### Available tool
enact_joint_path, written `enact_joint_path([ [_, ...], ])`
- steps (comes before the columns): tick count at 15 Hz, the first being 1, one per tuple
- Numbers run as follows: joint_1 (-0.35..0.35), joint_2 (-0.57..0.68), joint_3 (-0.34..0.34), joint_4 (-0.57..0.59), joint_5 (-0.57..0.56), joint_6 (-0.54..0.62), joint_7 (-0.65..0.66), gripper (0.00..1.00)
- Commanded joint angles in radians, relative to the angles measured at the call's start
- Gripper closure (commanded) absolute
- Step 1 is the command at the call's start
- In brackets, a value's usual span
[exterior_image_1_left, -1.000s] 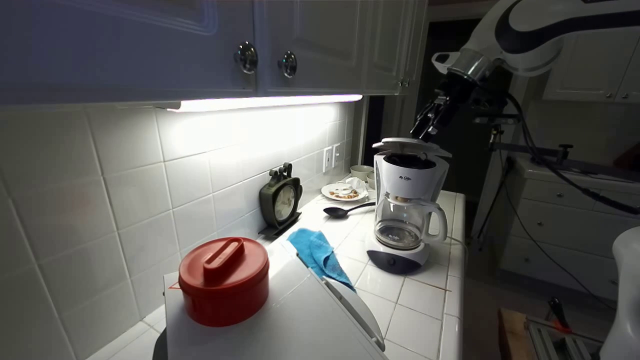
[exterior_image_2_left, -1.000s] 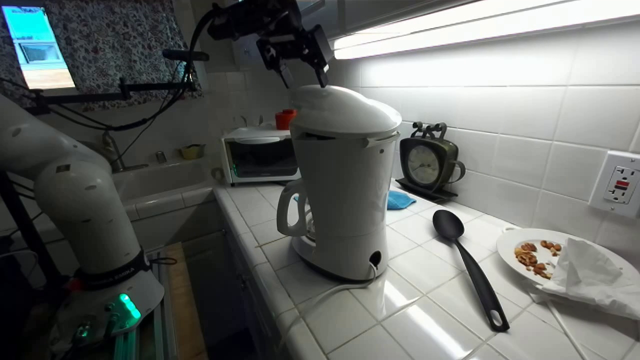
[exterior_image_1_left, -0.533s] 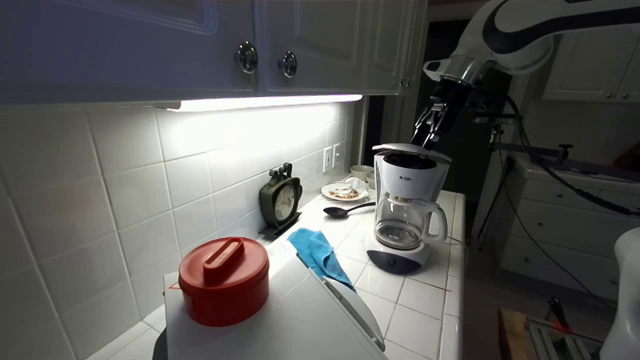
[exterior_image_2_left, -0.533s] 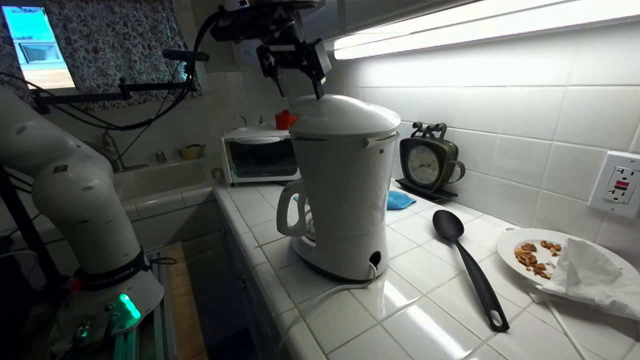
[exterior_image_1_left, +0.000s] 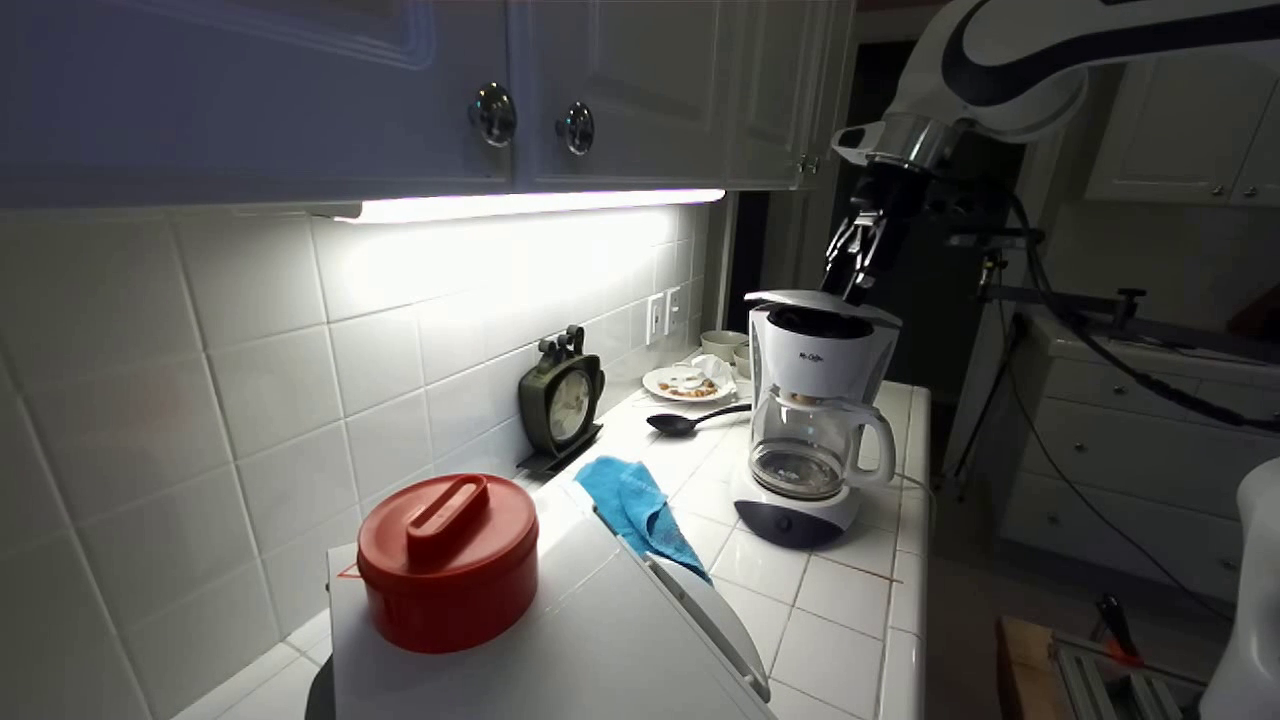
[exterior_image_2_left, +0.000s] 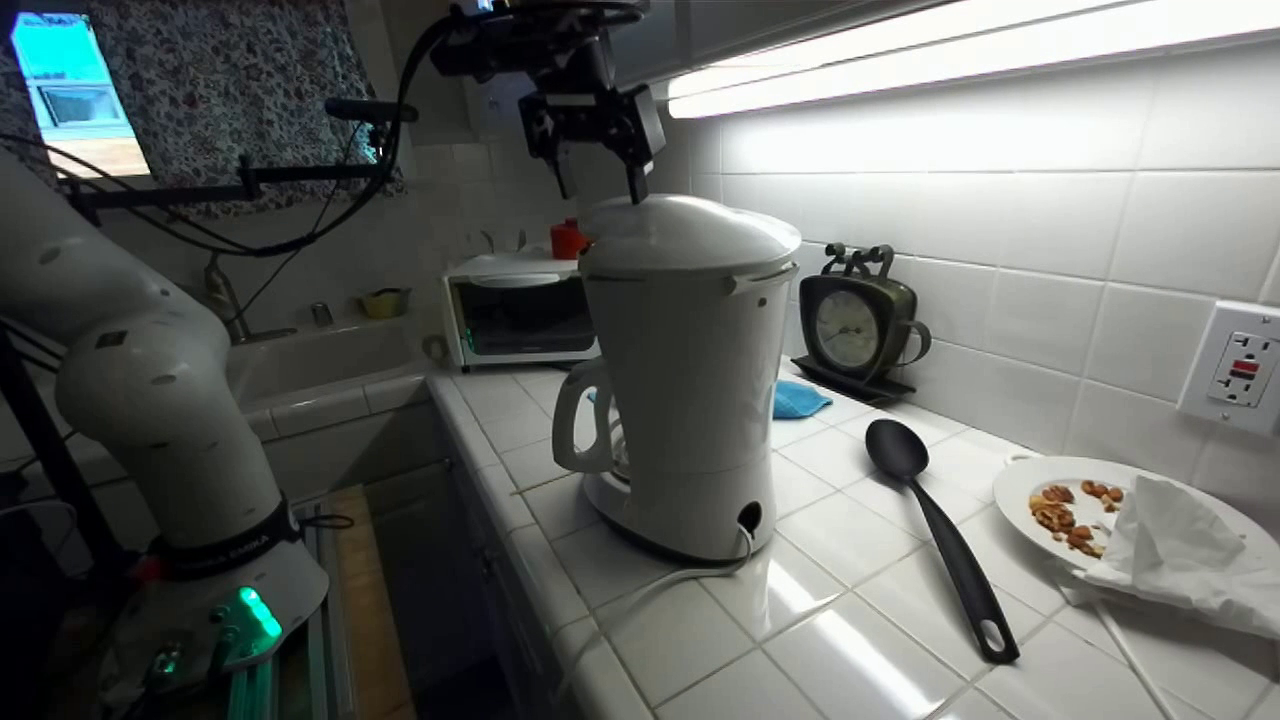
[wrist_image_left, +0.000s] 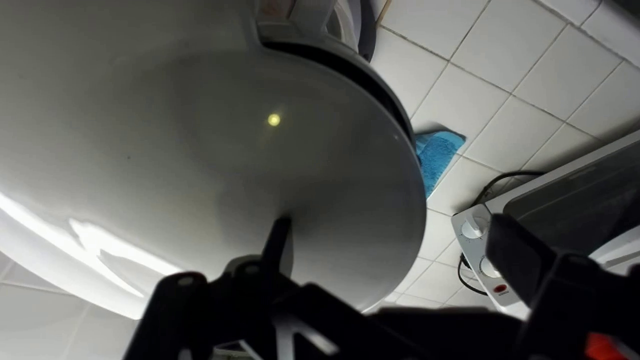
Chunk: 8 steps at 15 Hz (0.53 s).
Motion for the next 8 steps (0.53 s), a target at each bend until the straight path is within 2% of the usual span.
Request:
enact_joint_path([
  [1,-0.054,0.025,0.041,0.016,-0.014,-0.038,-0.005,0.0],
  [4,-0.087,0.002,0.078,0.027,-0.049,-0.035,0.025,0.0],
  [8,-0.148,-0.034,0.146,0.052,-0.163,-0.054,0.147,0.0],
])
